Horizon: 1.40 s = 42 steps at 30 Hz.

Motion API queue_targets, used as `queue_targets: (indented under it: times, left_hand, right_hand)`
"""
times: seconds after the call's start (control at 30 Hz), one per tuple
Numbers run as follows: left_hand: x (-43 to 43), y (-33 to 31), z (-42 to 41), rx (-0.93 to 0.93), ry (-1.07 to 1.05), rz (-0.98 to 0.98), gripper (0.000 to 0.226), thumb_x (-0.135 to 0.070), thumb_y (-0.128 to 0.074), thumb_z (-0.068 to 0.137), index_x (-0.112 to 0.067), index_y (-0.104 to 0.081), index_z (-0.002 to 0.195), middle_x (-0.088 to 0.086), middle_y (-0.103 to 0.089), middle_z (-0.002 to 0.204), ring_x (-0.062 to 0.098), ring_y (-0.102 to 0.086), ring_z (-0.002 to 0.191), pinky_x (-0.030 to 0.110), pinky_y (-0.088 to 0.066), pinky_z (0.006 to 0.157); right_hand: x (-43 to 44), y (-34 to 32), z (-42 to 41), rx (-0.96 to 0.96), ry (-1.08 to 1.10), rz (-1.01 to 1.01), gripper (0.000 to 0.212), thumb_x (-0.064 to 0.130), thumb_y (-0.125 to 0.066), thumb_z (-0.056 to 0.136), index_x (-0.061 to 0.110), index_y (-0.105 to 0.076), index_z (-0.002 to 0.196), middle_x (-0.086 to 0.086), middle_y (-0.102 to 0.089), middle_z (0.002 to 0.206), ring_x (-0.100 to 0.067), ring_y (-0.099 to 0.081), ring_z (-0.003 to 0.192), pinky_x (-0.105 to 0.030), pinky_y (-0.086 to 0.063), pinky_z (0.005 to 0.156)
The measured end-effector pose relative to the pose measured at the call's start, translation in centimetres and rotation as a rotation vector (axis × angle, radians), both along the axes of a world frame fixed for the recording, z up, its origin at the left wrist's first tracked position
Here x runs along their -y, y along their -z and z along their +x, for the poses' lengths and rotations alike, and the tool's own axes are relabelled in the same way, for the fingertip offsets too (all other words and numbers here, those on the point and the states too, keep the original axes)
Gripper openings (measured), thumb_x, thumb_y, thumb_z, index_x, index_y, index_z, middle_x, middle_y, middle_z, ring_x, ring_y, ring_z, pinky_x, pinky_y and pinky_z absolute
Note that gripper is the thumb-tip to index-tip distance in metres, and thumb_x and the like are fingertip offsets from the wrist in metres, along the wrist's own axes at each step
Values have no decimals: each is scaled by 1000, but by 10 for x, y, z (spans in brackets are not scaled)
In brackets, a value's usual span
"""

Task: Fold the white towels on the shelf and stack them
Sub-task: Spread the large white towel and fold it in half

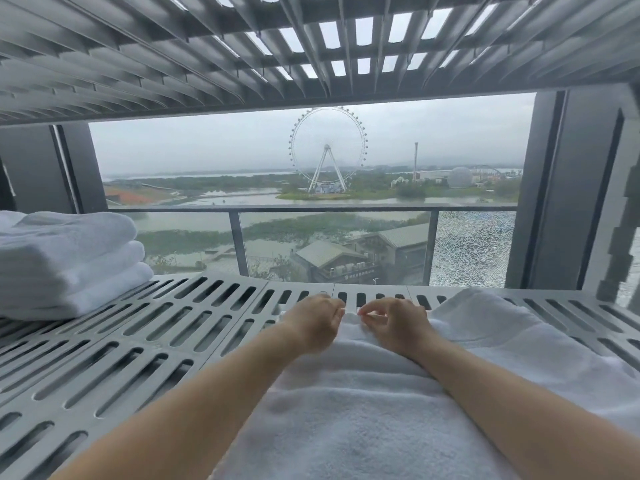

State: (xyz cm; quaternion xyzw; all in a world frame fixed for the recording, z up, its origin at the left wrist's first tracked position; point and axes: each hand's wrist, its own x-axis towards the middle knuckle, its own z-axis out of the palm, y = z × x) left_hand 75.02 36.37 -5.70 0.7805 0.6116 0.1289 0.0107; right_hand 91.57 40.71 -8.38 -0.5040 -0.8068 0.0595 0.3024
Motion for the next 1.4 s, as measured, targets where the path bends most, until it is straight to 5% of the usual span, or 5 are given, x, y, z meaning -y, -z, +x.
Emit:
queue_targets:
  times: [0.37, 0.6, 0.8, 1.07, 1.4]
  left_hand:
    - [-20, 16, 20, -185, 6, -45, 32, -24, -28, 101, -2, -38, 123, 14, -35, 127, 26, -30, 124, 36, -18, 111]
    - [-12, 7, 14, -136, -15, -52, 21, -21, -32, 100, -10, -32, 117, 14, -44, 130, 27, -38, 116, 38, -33, 98]
    - [-21, 8, 11, -173, -67, -130, 20, -12, -29, 96, -13, -36, 114, 9, -45, 127, 23, -38, 113, 41, -34, 100]
    - [-24, 18, 93, -100, 47, 16, 36, -36, -26, 100, -13, -45, 120, 8, -49, 129, 25, -42, 124, 44, -35, 103]
    - [-11, 17, 90, -153, -43, 137, 25, -31, -29, 100, -16, -42, 114, 6, -46, 120, 24, -41, 113, 39, -35, 95]
  right_hand:
    - [-13, -15, 74, 316, 157, -105, 31, 36, -37, 96, 28, -64, 109, 1, -58, 119, -20, -50, 115, -47, -17, 104]
    - [-13, -24, 93, 533, 131, -48, 34, 46, -39, 95, 20, -60, 104, -1, -51, 113, -18, -44, 113, -45, -22, 101]
    - [-5, -19, 99, 403, -47, -20, 20, 33, -42, 97, 18, -43, 83, -2, -53, 89, -19, -50, 85, -32, -41, 76]
    - [4, -18, 103, 504, -64, 292, 38, 34, -26, 97, 12, -57, 101, -7, -61, 106, -24, -52, 103, -33, -37, 91]
    - [4, -20, 136, 597, 82, 145, 45, 44, -23, 99, 15, -58, 104, -8, -63, 106, -24, -50, 106, -38, -36, 92]
